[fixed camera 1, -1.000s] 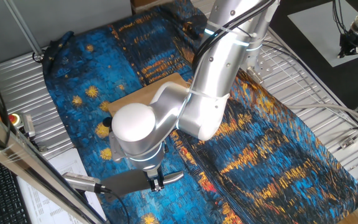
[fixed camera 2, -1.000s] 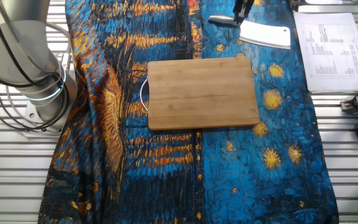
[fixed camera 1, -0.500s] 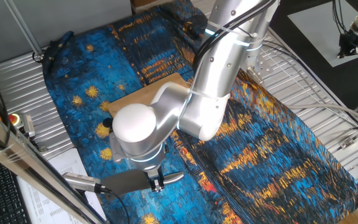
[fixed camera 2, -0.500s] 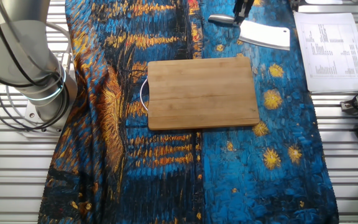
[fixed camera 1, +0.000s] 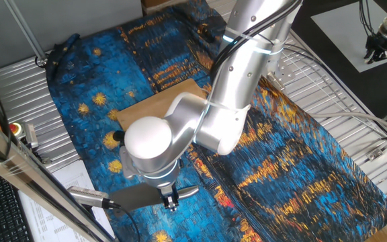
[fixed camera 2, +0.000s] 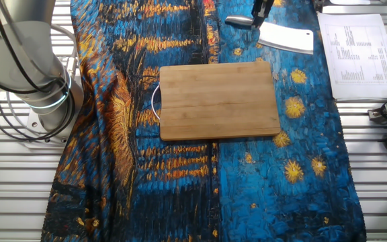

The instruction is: Put the knife on the cutting board

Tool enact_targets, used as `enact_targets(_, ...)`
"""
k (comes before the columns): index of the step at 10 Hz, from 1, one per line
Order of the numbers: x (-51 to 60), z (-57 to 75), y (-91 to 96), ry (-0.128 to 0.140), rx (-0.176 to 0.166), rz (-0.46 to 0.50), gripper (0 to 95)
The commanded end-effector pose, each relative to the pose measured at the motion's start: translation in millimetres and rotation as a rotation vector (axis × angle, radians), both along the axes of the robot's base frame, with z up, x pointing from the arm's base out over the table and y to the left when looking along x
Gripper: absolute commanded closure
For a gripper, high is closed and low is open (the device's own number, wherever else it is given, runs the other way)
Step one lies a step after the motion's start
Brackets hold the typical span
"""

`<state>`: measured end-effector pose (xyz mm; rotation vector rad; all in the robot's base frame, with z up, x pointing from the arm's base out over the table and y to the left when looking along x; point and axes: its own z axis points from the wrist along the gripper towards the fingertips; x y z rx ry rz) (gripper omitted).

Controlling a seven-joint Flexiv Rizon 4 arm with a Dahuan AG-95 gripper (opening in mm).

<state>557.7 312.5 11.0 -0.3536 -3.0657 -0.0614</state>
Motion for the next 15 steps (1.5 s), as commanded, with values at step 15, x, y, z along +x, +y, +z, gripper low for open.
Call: enact_targets(15, -10.3, 28.0, -3.3, -0.001, -0.005, 0.030, 95.0)
